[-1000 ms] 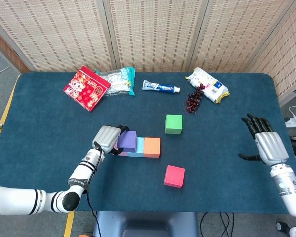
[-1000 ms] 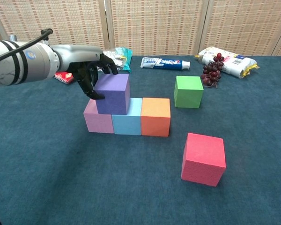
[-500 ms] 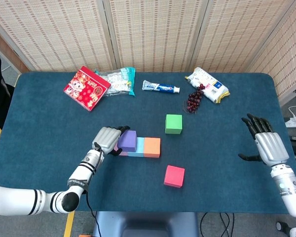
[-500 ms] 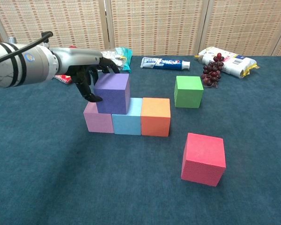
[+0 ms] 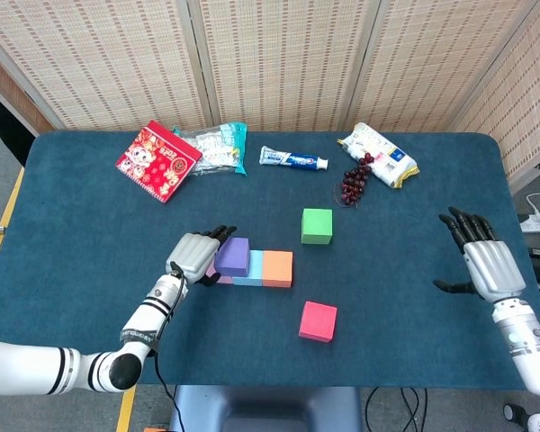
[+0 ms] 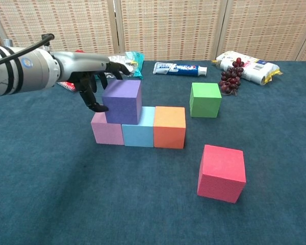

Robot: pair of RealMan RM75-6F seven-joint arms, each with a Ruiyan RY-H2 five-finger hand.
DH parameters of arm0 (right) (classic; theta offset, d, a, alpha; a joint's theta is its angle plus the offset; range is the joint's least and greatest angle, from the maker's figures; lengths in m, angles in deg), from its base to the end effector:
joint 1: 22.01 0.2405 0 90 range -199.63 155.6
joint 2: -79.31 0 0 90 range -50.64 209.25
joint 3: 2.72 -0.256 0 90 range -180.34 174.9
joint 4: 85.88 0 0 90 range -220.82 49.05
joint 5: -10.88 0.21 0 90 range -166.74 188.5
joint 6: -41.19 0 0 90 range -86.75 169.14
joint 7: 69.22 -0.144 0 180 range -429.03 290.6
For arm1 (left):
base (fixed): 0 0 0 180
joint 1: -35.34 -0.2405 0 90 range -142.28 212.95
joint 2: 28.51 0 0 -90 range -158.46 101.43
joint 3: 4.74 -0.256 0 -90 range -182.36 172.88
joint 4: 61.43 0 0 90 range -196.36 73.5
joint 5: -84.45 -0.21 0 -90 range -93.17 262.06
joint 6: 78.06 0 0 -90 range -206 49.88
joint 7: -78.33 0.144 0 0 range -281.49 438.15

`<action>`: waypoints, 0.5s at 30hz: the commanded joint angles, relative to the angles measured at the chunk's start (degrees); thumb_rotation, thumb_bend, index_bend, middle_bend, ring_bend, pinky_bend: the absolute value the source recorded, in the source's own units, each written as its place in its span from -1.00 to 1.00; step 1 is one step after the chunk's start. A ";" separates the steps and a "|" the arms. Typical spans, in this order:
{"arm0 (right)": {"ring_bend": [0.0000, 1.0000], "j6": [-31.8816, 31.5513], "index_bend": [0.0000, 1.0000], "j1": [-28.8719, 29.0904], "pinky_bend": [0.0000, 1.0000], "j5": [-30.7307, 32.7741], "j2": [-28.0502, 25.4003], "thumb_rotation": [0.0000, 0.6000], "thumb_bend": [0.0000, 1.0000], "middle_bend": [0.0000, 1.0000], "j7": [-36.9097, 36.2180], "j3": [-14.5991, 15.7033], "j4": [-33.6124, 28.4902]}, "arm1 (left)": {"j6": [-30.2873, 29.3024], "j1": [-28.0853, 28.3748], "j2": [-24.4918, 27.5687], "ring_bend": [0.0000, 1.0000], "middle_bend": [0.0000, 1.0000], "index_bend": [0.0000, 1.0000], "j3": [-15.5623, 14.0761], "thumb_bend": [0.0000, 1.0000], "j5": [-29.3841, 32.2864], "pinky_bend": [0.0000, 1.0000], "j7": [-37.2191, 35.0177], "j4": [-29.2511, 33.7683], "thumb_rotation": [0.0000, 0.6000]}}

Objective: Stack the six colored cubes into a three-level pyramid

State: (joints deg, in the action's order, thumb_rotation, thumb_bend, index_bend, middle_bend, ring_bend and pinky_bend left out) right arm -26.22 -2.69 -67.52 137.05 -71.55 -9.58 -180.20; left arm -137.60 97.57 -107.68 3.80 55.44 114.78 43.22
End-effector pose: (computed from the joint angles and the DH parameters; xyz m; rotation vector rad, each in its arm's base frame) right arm -0.2818 -0.2695 0.1700 1.5421 -0.9518 0.8689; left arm -0.0655 0.3482 0.0111 -1.9217 -1.0147 -0.7528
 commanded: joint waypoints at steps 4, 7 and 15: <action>-1.00 1.72 -1.00 1.04 -1.00 -0.80 -0.47 1.00 -0.68 -1.00 -1.11 0.08 -0.32 | -4.46 -2.57 1.87 -0.98 -1.00 -1.00 -0.94 -0.33 -4.13 -0.50 -0.77 2.13 1.00; -1.00 3.53 -1.00 2.40 -1.00 -1.08 -0.48 1.00 -0.68 -1.00 -2.34 -0.31 -0.44 | -6.94 -5.64 3.96 -1.00 -1.00 -1.00 -1.92 -0.33 -8.13 -0.60 -3.33 3.61 1.00; -1.00 8.51 -1.00 6.36 -0.86 -2.57 0.64 1.00 -0.68 -0.90 -3.68 -0.64 -1.44 | -9.22 -14.06 10.53 -0.96 -0.91 -0.93 -3.53 -0.34 -18.83 -0.70 -14.81 4.30 1.00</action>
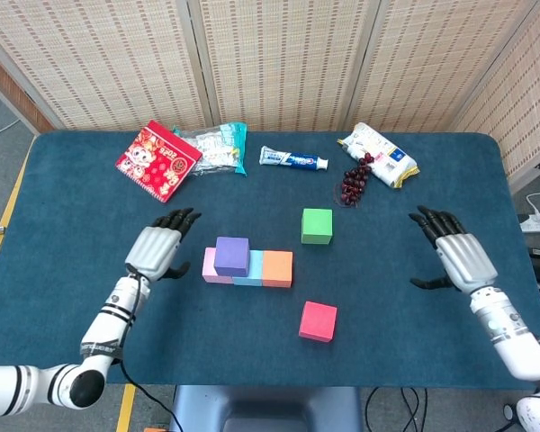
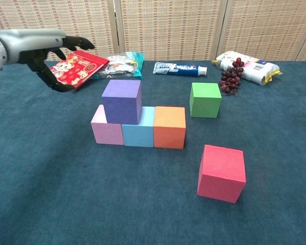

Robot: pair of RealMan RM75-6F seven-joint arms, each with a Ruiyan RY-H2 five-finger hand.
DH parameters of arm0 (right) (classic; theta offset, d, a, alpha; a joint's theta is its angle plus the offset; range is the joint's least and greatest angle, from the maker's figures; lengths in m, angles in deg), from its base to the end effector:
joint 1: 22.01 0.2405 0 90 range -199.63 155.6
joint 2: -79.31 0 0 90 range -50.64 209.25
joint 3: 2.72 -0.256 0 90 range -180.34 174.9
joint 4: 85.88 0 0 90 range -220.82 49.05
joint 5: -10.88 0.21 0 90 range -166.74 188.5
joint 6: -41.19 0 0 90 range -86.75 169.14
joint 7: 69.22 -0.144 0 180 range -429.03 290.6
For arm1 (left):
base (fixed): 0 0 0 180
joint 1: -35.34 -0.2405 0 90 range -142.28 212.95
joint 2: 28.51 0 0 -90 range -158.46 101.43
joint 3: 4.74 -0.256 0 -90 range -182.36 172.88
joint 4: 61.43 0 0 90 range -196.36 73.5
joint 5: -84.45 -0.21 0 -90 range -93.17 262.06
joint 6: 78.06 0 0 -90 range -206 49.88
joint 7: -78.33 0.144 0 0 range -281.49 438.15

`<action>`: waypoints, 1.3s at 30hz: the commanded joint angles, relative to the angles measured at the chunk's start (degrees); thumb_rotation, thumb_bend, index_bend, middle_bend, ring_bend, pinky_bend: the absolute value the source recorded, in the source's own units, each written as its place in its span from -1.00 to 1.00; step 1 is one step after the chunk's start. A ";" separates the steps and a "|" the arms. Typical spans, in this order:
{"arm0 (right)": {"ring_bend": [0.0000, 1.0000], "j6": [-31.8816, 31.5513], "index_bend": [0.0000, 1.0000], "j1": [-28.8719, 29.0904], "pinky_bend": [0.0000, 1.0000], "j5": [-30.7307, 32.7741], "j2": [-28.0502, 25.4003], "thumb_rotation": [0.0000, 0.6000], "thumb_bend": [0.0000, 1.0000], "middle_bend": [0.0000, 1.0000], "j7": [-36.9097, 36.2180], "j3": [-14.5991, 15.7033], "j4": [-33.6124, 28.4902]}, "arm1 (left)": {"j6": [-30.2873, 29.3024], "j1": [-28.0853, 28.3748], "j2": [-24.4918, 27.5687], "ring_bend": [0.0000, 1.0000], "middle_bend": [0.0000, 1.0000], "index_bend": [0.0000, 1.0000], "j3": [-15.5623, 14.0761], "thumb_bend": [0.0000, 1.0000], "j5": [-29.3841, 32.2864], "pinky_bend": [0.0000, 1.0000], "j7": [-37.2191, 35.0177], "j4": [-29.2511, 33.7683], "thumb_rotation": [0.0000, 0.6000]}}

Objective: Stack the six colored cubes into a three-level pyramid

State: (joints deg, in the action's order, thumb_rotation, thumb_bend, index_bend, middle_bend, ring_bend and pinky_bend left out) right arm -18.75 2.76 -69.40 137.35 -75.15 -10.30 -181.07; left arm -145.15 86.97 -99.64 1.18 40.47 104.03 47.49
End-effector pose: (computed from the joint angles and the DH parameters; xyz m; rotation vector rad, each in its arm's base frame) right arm -0.2540 -0.2924 0.1494 1.6755 -1.0202 0.9088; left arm -0.1126 0.3367 0.0676 -1.7447 -0.9969 -0.8988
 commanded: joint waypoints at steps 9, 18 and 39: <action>-1.00 12.01 -0.89 10.44 -0.75 7.00 6.07 1.00 -0.68 -0.81 4.95 -4.02 2.21 | -7.97 -13.94 4.77 -0.91 -0.85 -0.82 -4.38 -0.34 -15.00 -0.70 -14.68 -4.79 1.00; -0.98 23.53 -0.74 22.39 -0.67 18.59 17.02 1.00 -0.68 -0.69 12.32 -6.11 15.58 | -12.12 -21.28 4.67 -0.91 -0.84 -0.76 -6.19 -0.34 -23.55 -0.71 -21.17 -8.30 1.00; -0.82 31.28 -0.44 32.72 -0.65 29.79 31.02 1.00 -0.68 -0.47 17.35 -4.02 36.27 | -15.68 -30.45 6.11 -0.91 -0.81 -0.69 -6.20 -0.34 -32.12 -0.74 -24.24 -12.02 1.00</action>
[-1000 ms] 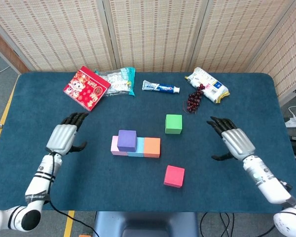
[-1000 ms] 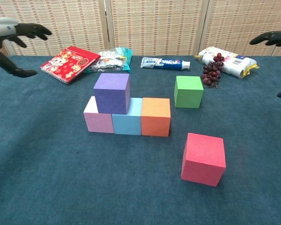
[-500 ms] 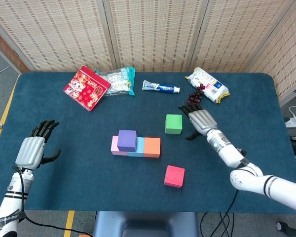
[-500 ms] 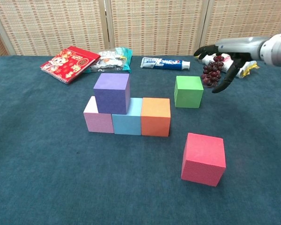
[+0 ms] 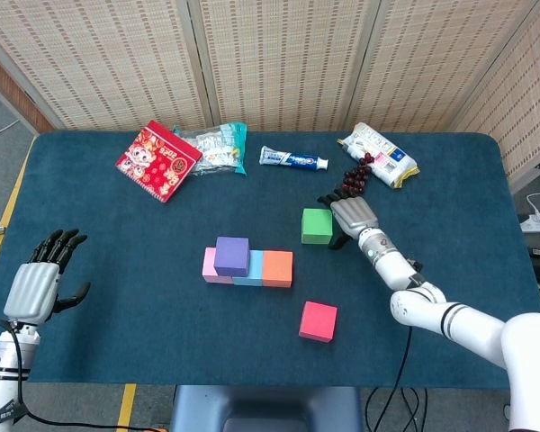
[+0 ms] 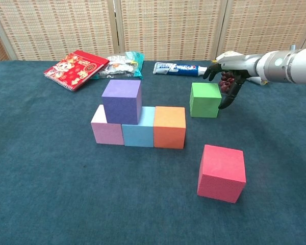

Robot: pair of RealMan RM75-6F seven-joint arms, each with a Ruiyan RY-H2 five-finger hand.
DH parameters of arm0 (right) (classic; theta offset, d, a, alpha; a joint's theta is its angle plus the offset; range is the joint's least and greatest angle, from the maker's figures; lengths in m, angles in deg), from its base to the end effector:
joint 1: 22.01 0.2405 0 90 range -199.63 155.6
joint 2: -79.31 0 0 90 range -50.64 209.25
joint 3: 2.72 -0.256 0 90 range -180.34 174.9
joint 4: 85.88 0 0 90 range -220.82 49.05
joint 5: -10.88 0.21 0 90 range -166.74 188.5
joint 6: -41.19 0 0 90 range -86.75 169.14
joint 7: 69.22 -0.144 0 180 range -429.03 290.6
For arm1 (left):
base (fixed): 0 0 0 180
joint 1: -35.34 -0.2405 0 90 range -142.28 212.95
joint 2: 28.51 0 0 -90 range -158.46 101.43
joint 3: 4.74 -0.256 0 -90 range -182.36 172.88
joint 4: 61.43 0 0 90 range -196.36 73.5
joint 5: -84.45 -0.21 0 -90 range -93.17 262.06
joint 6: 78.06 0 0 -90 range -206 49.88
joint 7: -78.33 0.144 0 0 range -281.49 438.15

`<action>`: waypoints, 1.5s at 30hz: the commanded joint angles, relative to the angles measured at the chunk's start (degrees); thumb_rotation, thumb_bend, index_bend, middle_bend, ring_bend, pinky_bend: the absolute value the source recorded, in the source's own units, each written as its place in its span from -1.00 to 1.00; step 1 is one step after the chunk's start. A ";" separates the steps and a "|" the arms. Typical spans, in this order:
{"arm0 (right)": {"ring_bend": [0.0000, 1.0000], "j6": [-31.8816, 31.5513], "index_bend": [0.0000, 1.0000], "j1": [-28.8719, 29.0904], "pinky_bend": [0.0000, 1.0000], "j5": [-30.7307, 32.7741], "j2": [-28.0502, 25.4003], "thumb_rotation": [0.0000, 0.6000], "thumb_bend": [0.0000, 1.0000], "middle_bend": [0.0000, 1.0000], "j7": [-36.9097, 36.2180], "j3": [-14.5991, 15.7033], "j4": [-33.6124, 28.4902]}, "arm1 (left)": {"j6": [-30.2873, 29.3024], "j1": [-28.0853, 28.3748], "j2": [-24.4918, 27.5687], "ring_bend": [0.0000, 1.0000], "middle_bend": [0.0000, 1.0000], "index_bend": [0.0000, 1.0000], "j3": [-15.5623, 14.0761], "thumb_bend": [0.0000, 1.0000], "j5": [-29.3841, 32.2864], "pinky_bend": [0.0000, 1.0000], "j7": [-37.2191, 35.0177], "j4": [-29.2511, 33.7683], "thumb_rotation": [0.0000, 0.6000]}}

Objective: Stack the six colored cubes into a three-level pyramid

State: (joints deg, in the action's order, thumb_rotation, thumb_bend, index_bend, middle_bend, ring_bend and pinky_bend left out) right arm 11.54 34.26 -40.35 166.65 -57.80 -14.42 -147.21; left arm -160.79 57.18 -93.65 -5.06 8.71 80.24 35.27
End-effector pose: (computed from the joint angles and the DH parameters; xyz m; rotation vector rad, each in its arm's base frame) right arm -0.1683 -0.4495 0.0062 1.8720 -1.0596 0.6472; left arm -0.2619 0.2527 0.1415 -1.4547 -0.9176 -1.0121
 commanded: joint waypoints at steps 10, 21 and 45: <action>-0.62 2.58 -0.05 3.51 -0.61 2.57 6.11 1.00 -0.53 -0.27 -0.86 -0.32 9.50 | -2.04 -4.09 0.48 -0.91 -0.82 -0.69 1.01 -0.34 -2.31 -0.74 -2.11 0.58 1.00; -0.42 -10.18 0.18 -2.58 -0.57 4.52 -10.70 1.00 -0.41 -0.07 1.67 -1.36 -19.28 | -1.18 -4.87 -0.13 -0.91 -0.82 -0.69 2.05 -0.34 -4.32 -0.74 1.13 -1.97 1.00; -0.39 -27.89 0.19 8.40 -0.57 29.92 -12.21 1.00 -0.40 -0.06 21.99 -0.29 -46.19 | -1.40 -7.63 -0.71 -0.93 -0.82 -0.69 1.22 -0.34 -10.85 -0.74 -3.30 -5.69 1.00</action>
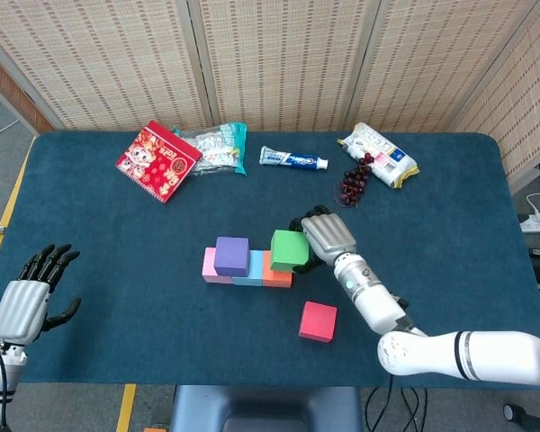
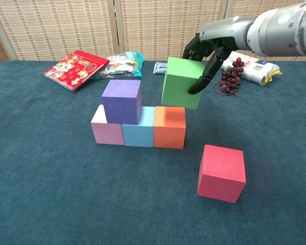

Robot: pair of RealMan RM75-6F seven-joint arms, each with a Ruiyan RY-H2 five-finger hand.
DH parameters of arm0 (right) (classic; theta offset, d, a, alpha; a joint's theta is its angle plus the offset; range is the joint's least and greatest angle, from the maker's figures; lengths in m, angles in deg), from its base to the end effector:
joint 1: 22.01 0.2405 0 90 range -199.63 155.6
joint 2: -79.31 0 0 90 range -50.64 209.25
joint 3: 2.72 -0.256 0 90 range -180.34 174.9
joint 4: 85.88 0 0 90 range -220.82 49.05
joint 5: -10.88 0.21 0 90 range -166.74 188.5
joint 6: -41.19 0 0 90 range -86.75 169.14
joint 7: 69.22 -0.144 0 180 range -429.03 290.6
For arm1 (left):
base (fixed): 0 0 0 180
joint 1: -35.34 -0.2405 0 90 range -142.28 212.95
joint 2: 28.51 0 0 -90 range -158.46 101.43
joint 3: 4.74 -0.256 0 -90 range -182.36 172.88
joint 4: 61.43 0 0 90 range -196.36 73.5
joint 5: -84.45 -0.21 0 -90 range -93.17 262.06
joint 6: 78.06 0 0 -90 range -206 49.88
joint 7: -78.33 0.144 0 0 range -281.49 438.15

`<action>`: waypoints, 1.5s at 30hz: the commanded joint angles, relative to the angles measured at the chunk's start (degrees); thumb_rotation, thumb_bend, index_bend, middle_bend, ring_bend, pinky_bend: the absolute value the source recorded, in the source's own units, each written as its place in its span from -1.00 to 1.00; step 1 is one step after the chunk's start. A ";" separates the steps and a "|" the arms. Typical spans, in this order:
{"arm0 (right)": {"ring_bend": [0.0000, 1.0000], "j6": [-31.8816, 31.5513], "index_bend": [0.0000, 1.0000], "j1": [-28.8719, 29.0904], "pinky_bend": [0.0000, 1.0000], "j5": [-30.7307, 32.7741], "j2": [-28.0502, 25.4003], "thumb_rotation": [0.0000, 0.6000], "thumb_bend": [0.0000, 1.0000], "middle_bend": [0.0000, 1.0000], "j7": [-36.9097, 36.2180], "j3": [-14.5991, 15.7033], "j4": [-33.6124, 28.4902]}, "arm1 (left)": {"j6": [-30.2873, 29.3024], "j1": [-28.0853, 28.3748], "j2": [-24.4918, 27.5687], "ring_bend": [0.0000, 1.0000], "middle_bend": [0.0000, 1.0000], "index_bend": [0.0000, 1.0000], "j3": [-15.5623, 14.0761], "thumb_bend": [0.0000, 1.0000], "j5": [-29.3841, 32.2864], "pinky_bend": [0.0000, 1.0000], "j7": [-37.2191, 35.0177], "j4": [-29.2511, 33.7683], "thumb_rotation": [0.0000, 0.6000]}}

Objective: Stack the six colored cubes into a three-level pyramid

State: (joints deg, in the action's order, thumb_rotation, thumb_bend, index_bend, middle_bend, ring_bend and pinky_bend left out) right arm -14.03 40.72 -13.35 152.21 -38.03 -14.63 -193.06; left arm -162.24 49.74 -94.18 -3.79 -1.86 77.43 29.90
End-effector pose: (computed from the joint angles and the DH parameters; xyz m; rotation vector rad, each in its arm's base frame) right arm -0.0598 -0.3598 0.0395 1.8576 -1.1570 0.8008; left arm -0.2817 0.2238 0.1450 -1.5038 -0.8482 -1.0201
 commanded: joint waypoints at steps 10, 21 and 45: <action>-0.39 -5.50 0.16 5.50 -0.57 9.62 7.53 1.00 -0.40 -0.06 6.05 -0.91 2.17 | 0.40 -0.80 -1.01 -0.94 -0.83 -0.69 0.09 -0.34 -1.18 -0.74 -3.96 -3.03 1.00; -0.39 -6.93 0.14 7.80 -0.58 13.09 11.04 1.00 -0.40 -0.06 9.44 -1.63 4.87 | 0.93 -1.28 -1.82 -0.94 -0.85 -0.69 0.32 -0.34 -1.51 -0.74 -7.13 -5.44 1.00; -0.40 -7.51 0.11 9.04 -0.65 14.61 14.19 1.00 -0.40 -0.06 13.58 -2.38 7.84 | 1.93 -1.66 -2.16 -0.94 -0.87 -0.69 0.60 -0.34 -2.10 -0.74 -10.49 -7.10 1.00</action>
State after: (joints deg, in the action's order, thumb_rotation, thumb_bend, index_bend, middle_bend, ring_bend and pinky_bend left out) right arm -21.54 49.74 1.27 166.37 -24.48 -17.00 -185.24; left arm -160.32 48.08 -96.35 -3.19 -3.96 66.95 22.81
